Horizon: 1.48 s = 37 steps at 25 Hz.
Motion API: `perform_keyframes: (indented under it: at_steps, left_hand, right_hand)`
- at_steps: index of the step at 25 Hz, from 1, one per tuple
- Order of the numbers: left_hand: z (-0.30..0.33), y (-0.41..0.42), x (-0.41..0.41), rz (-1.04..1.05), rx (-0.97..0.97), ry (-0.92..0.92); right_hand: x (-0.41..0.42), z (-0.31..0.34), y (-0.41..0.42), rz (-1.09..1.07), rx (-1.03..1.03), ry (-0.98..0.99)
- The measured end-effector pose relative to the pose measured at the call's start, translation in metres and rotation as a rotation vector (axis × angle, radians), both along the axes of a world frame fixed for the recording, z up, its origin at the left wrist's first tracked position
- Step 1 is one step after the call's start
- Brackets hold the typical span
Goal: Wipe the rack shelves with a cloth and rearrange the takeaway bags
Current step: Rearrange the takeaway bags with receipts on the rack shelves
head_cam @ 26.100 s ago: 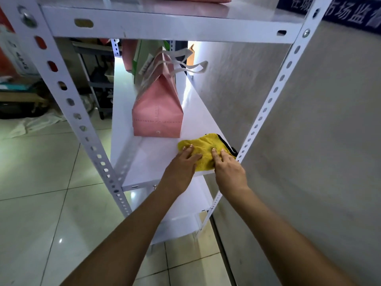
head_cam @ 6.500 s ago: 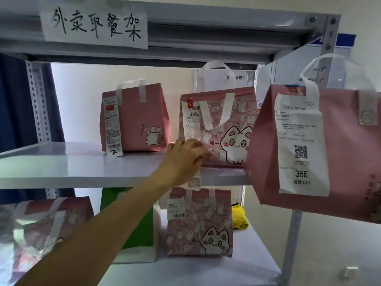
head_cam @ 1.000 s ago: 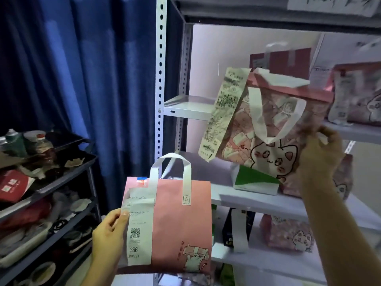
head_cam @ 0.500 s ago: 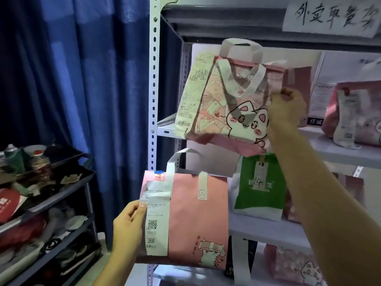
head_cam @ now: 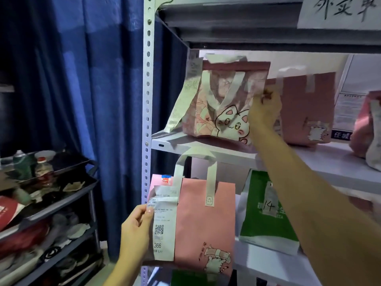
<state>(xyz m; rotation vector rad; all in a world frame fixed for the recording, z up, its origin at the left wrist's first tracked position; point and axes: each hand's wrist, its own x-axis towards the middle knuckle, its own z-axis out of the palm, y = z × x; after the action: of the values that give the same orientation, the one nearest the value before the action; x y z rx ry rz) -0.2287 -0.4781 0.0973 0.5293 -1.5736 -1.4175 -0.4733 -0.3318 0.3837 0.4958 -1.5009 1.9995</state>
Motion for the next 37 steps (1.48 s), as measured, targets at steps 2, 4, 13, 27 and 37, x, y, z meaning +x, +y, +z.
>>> perform_keyframes:
  at_steps: [2, 4, 13, 27, 37]
  left_hand:
    - [-0.005, 0.001, -0.014, 0.019, -0.035, 0.001]
    - [-0.013, -0.001, -0.031, 0.051, -0.065, -0.014]
    - [-0.046, -0.029, -0.075, 0.073, 0.057, -0.117]
    - [-0.042, -0.05, -0.068, -0.134, 0.047, -0.105]
    - [-0.04, -0.05, -0.08, -0.144, 0.085, -0.105]
  right_hand:
    - [-0.017, -0.014, -0.007, 0.052, 0.027, -0.036]
    - [-0.031, -0.025, -0.012, 0.1, 0.127, -0.077]
    - [-0.069, -0.045, -0.017, 0.195, 0.41, -0.164]
    - [-0.092, -0.04, -0.053, 0.062, 0.395, -0.226]
    - [-0.111, -0.036, 0.122, -0.532, 0.277, -0.256]
